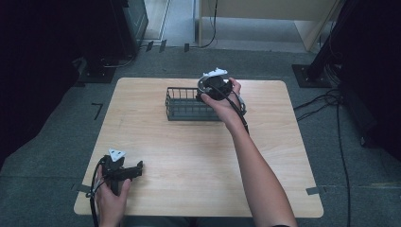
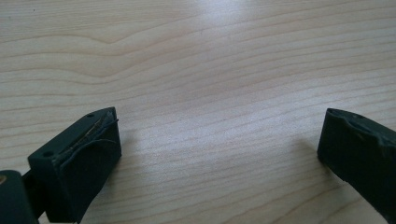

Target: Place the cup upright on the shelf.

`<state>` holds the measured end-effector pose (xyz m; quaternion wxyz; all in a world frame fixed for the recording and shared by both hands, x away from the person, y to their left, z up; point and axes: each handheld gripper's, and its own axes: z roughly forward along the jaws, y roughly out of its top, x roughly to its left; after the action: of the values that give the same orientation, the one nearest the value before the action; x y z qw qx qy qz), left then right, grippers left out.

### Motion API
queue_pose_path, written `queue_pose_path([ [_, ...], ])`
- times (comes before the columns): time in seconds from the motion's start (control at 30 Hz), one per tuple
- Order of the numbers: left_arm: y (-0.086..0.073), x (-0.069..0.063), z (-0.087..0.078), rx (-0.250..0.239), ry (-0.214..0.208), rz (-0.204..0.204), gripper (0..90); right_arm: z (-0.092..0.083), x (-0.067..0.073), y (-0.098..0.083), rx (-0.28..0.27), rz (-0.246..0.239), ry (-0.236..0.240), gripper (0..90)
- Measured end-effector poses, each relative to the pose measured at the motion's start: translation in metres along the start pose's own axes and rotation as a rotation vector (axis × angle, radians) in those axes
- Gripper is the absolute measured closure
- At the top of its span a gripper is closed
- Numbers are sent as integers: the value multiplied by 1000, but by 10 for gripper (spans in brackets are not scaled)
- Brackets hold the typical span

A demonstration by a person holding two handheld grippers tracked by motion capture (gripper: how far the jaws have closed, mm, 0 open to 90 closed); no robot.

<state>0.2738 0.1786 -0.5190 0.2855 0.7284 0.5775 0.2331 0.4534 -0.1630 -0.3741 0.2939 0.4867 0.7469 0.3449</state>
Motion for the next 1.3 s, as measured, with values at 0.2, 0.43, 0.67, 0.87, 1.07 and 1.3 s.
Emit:
queue_pose_path([
  [0.2, 0, 0, 0, 1, 0, 2, 0, 13, -2, 1, 1, 9, -28, 184],
  [0.43, 0, 0, 0, 0, 0, 1, 0, 27, -5, -3, 14, 31, -52, 184],
  [0.67, 0, 0, 0, 1, 0, 2, 0, 38, -8, -13, 33, 72, -59, 184],
  [0.87, 0, 0, 0, 1, 0, 2, 0, 49, -9, -24, 67, 108, -64, 183],
  [1.07, 0, 0, 0, 1, 0, 3, 0, 53, -5, -29, 78, 105, -50, 182],
  [1.3, 0, 0, 0, 1, 0, 3, 0, 55, -4, -31, 76, 117, -38, 180],
])
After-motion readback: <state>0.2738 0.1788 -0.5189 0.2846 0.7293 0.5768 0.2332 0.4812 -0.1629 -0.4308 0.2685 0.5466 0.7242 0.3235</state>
